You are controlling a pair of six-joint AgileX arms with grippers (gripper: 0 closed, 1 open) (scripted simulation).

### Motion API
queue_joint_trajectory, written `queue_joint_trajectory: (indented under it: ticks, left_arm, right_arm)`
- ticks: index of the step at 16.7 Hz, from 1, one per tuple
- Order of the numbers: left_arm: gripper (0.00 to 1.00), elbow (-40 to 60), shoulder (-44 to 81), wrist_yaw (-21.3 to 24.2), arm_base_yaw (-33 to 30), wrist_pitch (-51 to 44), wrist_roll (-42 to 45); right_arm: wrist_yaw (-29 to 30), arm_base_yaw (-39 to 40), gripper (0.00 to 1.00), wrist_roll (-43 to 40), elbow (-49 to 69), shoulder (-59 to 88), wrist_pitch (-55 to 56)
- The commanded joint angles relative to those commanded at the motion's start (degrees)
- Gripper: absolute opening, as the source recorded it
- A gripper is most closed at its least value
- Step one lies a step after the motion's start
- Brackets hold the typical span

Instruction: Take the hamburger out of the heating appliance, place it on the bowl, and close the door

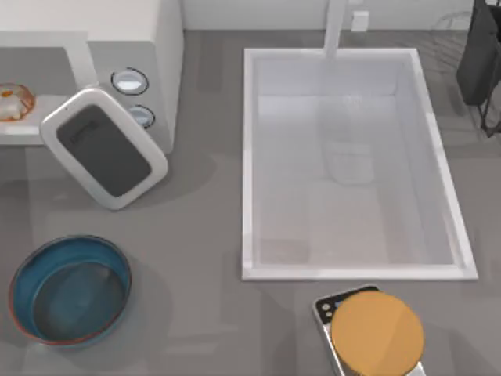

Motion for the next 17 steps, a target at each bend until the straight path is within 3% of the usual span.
queue_joint_trajectory:
  ticks: [11,17]
  left_arm:
    - [1.0,25.99,62.79,5.24,4.77,27.98,2.11]
    - [1.0,34.63,87.04,8.0,3.95,38.19,3.0]
  right_arm:
    - [0.0,0.0,1.0,0.0,0.0,0.0,0.0]
    - [0.0,0.0,1.0,0.0,0.0,0.0,0.0]
